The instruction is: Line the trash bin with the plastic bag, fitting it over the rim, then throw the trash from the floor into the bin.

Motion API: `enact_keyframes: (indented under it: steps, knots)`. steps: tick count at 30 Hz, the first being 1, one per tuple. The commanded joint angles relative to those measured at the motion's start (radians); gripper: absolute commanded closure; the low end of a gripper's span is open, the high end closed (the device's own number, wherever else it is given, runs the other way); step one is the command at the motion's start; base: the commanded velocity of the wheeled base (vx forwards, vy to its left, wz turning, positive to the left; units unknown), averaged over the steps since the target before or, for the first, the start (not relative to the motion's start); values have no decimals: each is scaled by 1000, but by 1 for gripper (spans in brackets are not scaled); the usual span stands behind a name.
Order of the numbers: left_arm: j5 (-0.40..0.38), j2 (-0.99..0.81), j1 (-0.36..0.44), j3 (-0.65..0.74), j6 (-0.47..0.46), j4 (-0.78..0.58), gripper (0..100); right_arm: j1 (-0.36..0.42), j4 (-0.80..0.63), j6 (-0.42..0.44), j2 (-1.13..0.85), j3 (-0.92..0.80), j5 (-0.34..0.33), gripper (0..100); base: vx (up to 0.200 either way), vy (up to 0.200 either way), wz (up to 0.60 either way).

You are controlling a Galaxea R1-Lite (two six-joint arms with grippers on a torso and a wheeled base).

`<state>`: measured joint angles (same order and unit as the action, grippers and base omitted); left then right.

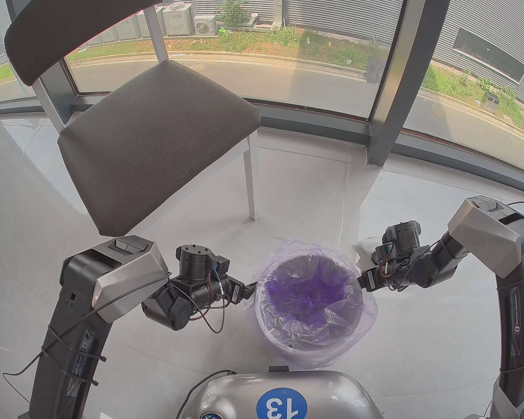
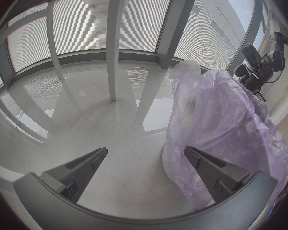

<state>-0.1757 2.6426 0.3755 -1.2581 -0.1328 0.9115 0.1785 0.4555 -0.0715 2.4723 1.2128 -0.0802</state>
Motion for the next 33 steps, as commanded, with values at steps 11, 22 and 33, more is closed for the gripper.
enact_keyframes:
  steps: [11, 22, 33]
  knots:
    - [-30, -170, -52, 321, 42, 248, 0, -28, 0, -74, -345, -257, 4, 0, 0, 0, 0]
    - [-53, -176, -43, 471, 81, 422, 0, 29, 12, -211, -549, -570, -12, 0, 0, 0, 0]
    - [-90, -171, -44, 559, 139, 658, 0, 33, 387, -654, -395, -731, -253, 0, 0, 0, 0]
